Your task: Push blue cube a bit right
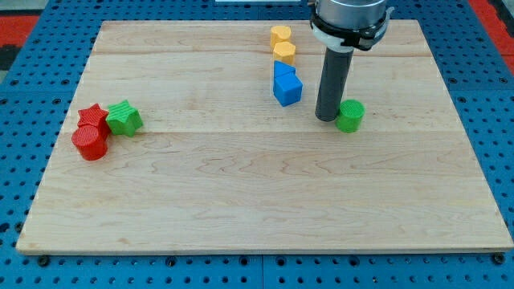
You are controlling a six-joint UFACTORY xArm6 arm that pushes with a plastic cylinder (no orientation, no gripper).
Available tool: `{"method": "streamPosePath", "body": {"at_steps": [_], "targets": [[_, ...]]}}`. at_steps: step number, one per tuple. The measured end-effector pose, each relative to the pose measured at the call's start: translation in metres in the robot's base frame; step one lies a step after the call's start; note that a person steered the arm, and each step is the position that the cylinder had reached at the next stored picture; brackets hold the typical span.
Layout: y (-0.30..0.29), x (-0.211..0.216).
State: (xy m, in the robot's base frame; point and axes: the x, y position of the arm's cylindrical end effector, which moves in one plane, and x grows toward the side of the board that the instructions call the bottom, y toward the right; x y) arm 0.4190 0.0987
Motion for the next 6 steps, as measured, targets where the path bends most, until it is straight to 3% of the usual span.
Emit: {"method": "streamPosePath", "body": {"at_steps": [3, 4, 5, 6], "targets": [[0.013, 0.002], [-0.066, 0.001], [-0.128, -0.041], [-0.105, -0.059]]}}
